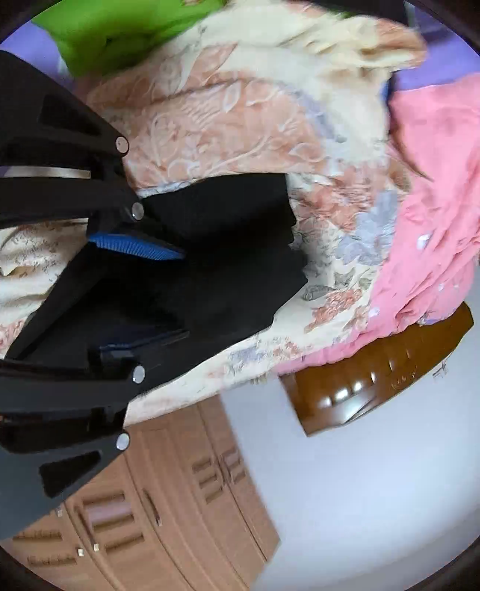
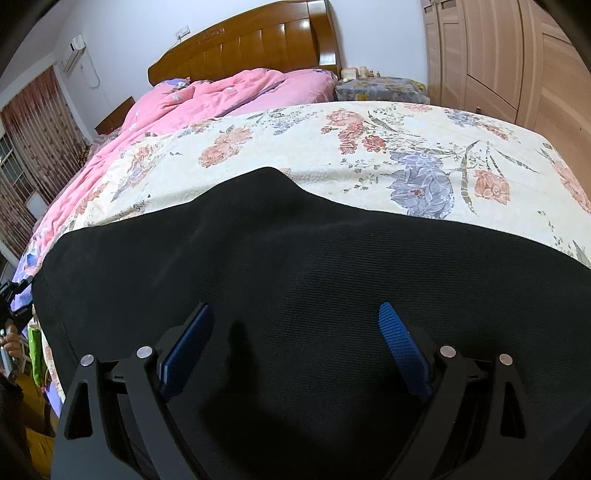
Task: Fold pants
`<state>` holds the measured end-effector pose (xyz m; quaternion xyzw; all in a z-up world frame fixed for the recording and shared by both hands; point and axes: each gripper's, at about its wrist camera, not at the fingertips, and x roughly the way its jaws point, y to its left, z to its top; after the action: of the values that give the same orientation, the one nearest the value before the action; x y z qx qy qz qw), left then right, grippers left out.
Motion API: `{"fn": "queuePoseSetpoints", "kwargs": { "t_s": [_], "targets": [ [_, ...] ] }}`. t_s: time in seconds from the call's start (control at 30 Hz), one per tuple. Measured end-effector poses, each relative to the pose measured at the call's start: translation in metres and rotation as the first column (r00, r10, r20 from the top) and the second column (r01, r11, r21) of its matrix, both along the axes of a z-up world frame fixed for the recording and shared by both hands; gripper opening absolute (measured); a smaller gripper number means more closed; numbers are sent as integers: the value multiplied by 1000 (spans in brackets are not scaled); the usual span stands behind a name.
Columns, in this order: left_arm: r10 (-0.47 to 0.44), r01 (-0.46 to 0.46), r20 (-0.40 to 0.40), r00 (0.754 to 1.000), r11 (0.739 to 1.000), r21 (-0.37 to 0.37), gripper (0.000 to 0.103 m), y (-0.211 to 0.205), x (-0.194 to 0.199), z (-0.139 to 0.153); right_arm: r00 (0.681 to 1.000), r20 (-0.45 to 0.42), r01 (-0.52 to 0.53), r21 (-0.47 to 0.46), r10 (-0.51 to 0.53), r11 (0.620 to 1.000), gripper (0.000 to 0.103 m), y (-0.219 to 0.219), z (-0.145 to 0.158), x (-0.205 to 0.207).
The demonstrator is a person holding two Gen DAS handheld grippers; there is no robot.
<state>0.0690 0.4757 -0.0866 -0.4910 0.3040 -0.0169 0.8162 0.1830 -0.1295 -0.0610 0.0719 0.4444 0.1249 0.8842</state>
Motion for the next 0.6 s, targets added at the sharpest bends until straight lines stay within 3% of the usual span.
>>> {"fn": "queuePoseSetpoints", "kwargs": {
  "t_s": [0.1,0.27,0.4,0.47,0.5,0.53,0.6],
  "targets": [
    [-23,21,22,999,997,73,52,-7,1,10,1000,0,0,-3,0,1000,89,-1,0,0],
    [-35,40,-27,999,976,212,52,-23,15,20,1000,14,-27,-48,28,998,88,9,7,-5],
    [-32,57,-76,997,936,347,51,-39,22,27,980,59,-193,0,192,981,88,58,30,-18],
    [-19,58,-100,995,916,398,46,-45,23,28,951,57,-307,27,305,951,88,95,34,-25],
    [-9,54,-111,994,910,412,40,-46,25,28,921,53,-387,33,385,921,87,122,33,-31],
    [2,49,-119,993,906,420,36,-45,30,27,867,50,-498,20,497,867,86,160,31,-40],
    [21,31,-121,992,909,415,10,-43,29,29,777,59,-627,-19,627,779,78,212,29,-56]
  ]
}}
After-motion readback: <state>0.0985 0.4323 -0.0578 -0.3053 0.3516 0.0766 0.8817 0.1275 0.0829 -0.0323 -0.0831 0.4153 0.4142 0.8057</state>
